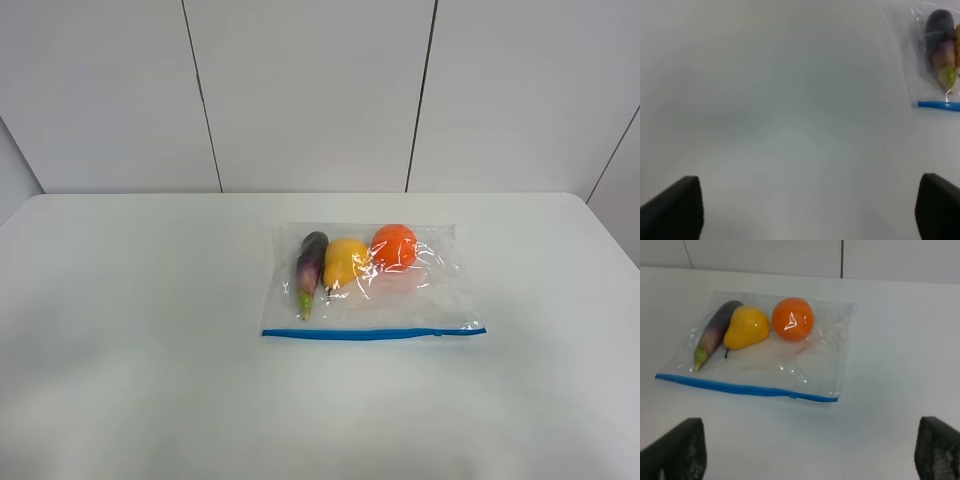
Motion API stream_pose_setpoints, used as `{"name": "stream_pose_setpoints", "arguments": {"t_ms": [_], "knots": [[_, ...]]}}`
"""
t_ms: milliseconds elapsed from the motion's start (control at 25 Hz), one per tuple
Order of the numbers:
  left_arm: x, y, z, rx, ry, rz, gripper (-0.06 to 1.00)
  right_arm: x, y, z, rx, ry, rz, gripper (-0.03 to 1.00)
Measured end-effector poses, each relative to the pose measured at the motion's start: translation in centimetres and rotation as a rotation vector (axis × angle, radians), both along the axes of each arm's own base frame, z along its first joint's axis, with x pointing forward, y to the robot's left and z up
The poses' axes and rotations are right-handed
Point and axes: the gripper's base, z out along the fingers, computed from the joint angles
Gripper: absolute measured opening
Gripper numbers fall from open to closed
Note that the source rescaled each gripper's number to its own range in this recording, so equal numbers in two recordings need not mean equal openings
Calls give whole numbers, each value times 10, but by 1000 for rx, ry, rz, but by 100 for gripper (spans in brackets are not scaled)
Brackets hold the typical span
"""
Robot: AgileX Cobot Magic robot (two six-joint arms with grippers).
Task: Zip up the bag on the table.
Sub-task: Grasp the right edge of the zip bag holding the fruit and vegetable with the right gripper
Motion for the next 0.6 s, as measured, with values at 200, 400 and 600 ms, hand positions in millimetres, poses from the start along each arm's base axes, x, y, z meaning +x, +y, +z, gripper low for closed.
{"name": "stream_pose_setpoints", "arguments": {"t_ms": [200,400,600], "knots": [[0,0,0,0,0,0,100,0,0,0,1,0,0,99],[0,0,0,0,0,0,100,0,0,0,1,0,0,99],[0,0,0,1,0,0,100,2,-1,1,31,2,-27,99]]}}
